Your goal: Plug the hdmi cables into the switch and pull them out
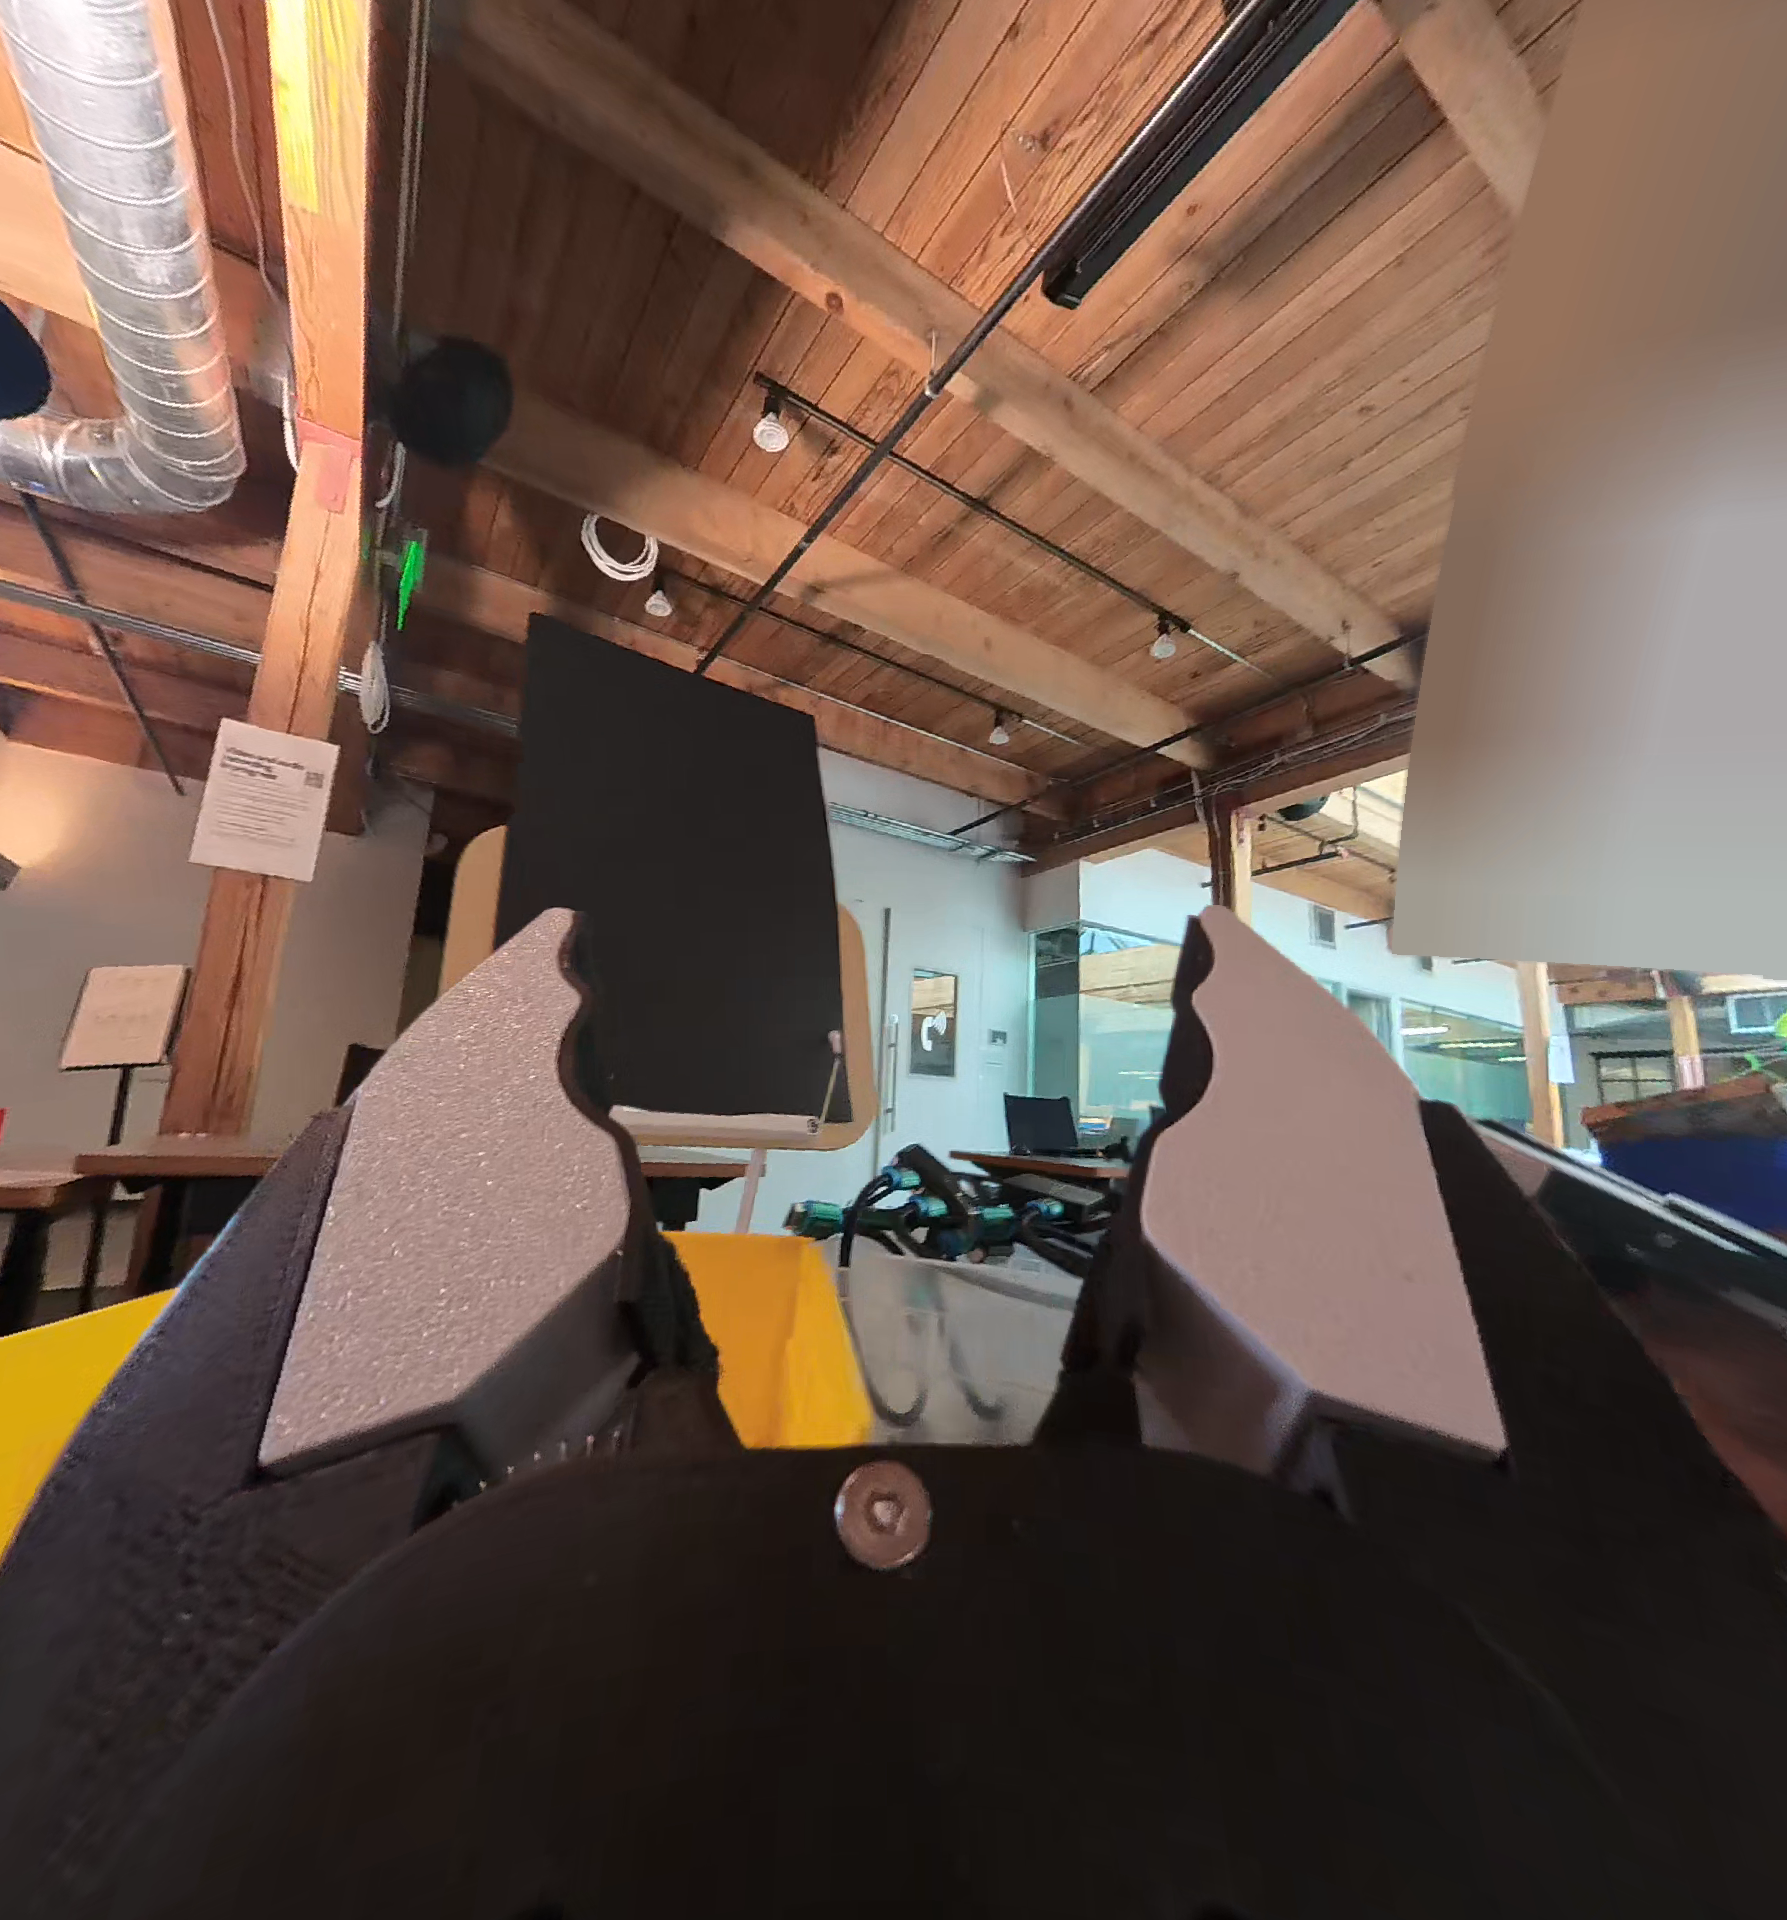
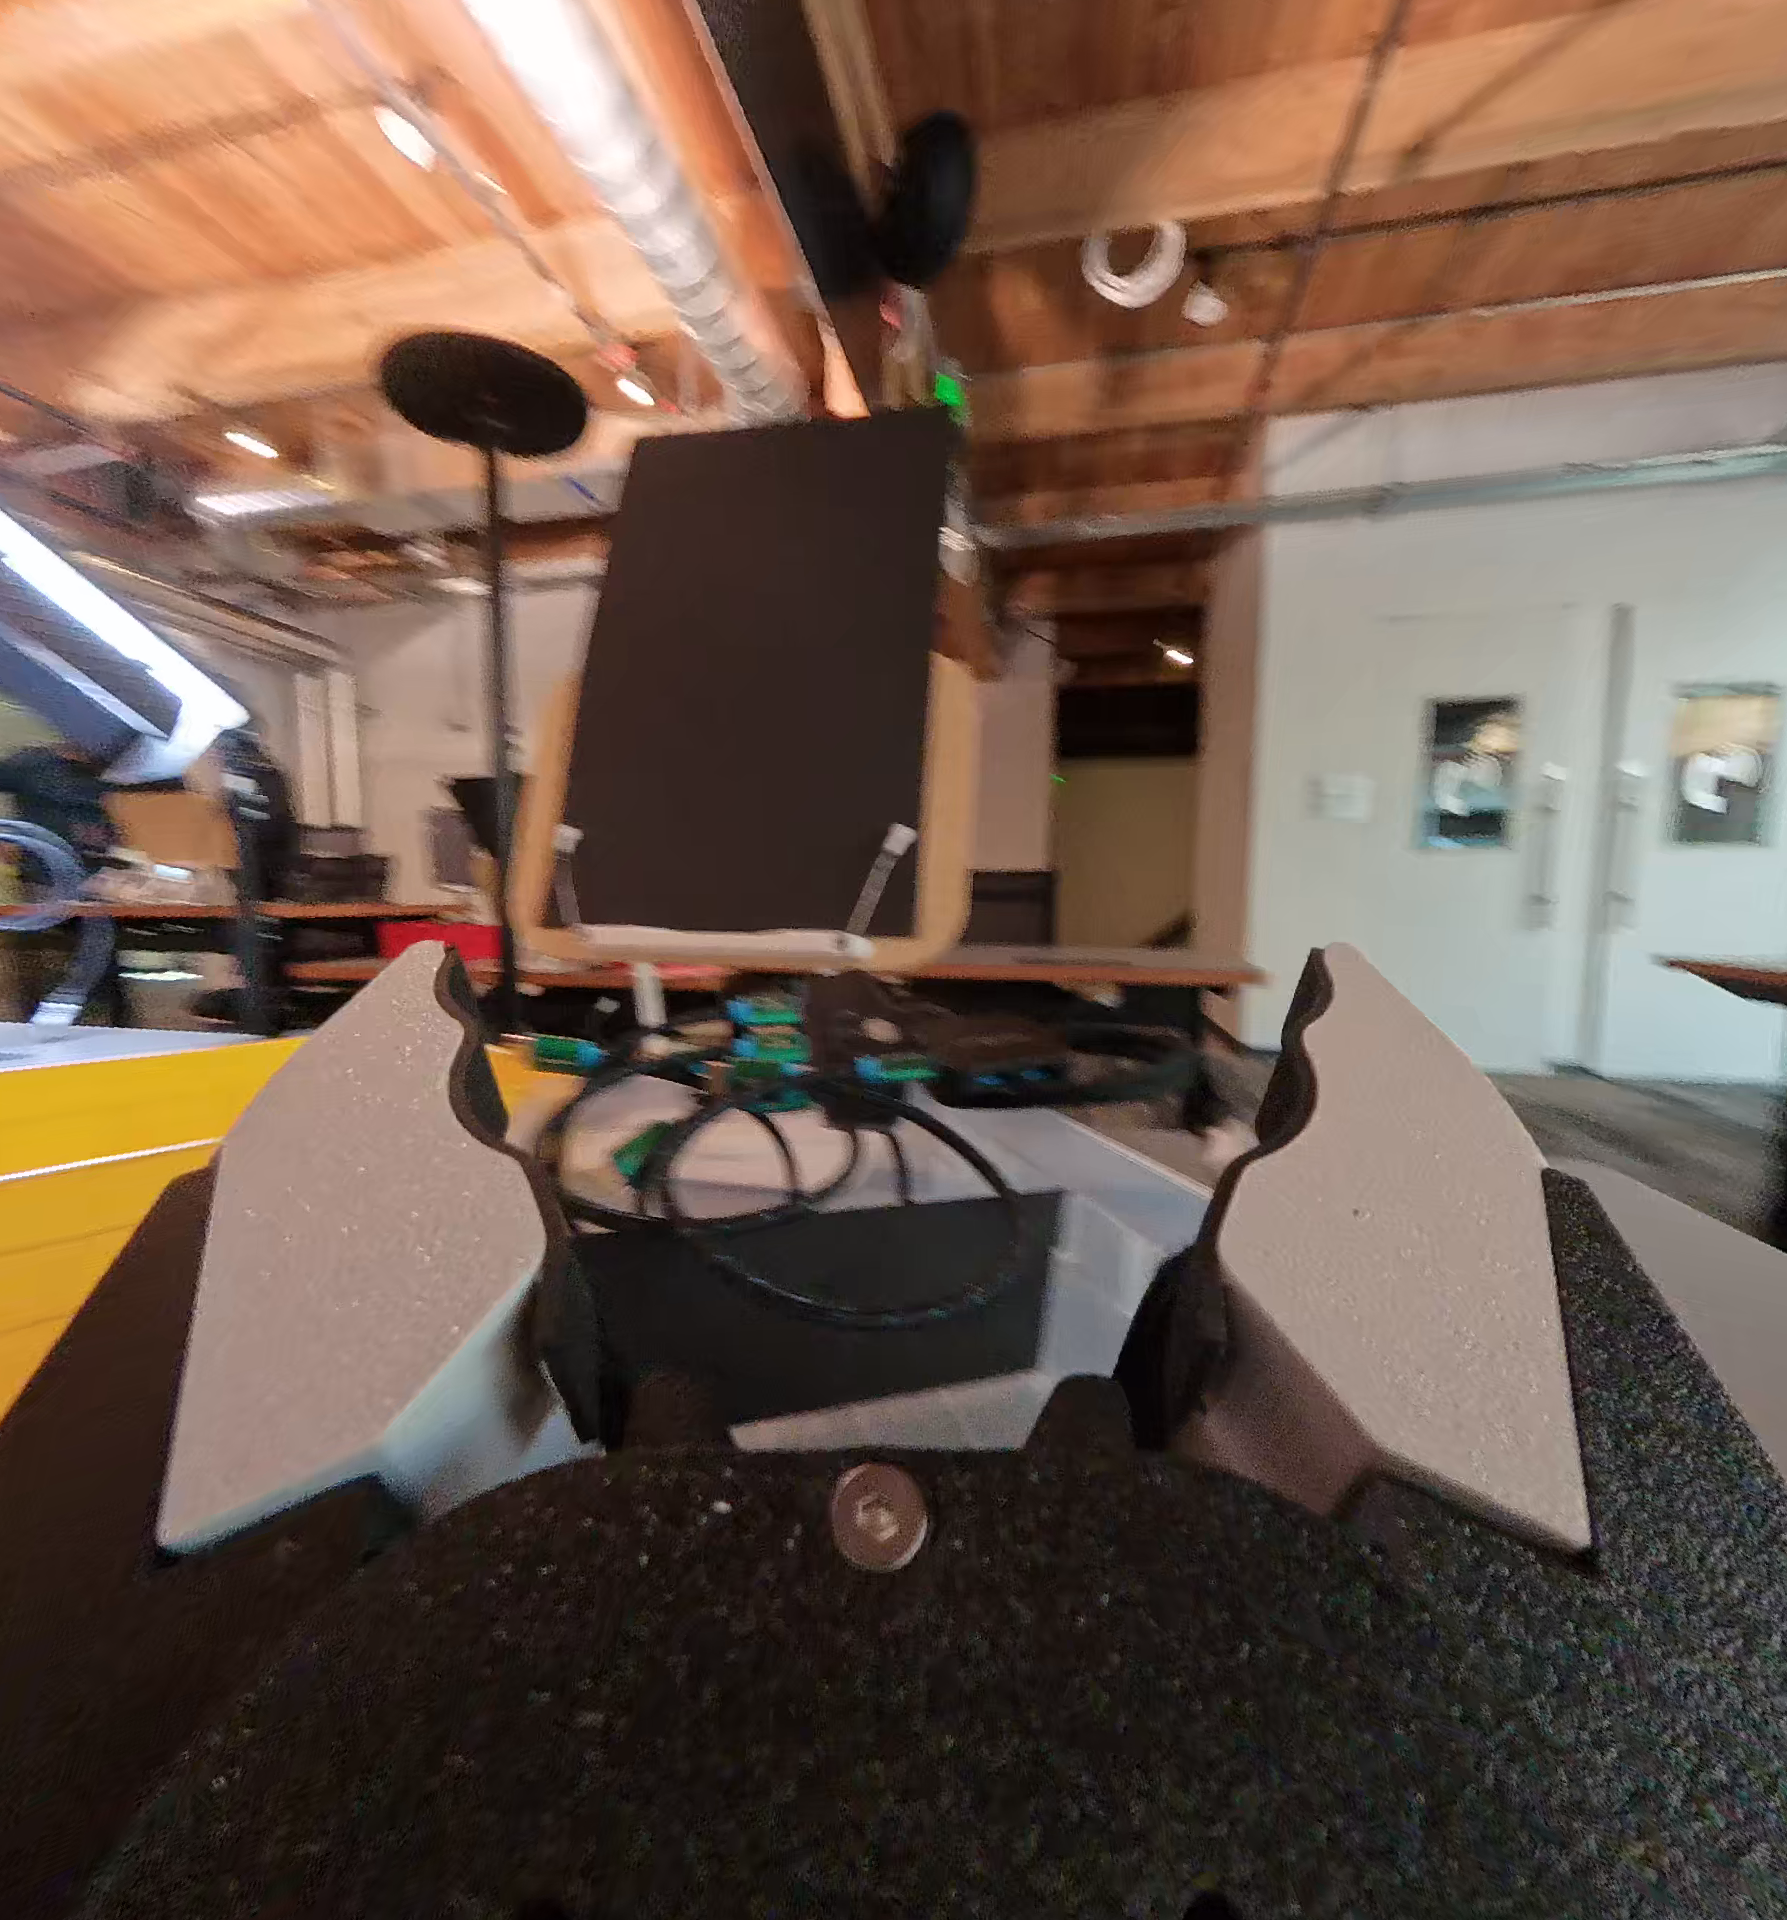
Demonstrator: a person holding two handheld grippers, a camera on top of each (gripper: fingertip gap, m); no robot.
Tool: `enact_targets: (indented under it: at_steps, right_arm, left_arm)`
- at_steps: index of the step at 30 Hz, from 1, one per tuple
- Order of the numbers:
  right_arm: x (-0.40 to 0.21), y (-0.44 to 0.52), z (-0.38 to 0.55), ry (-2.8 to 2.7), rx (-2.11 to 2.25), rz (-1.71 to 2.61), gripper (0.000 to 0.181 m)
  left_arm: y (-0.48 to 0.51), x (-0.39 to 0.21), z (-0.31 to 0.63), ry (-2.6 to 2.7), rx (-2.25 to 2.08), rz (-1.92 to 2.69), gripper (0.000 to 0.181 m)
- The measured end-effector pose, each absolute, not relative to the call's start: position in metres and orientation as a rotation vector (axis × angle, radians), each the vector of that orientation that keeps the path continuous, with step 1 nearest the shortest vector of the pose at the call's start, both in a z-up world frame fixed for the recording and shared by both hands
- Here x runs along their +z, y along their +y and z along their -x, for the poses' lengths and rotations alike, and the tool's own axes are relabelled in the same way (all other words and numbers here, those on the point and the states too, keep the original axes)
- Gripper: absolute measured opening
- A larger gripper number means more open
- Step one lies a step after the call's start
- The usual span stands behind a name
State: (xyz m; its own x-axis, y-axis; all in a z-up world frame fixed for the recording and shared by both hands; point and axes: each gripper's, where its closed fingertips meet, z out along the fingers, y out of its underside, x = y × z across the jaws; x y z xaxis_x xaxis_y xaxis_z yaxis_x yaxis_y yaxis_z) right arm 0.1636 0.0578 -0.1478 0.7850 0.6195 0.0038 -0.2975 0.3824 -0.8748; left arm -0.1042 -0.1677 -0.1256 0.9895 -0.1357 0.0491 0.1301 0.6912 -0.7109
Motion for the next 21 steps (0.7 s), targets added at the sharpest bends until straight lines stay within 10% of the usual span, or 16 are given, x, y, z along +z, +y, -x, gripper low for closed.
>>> enact_targets:
  at_steps: [15, 21]
  right_arm:
    - [-0.276, 0.187, -0.204, -1.004, 0.313, 1.669, 0.142]
    - [-0.288, 0.152, -0.184, -1.170, 0.315, 1.715, 0.072]
  left_arm:
    - [-0.089, -0.197, 0.006, 0.225, 0.058, 1.356, 0.119]
    - [-0.099, -0.175, -0.003, 0.250, 0.170, 1.233, 0.111]
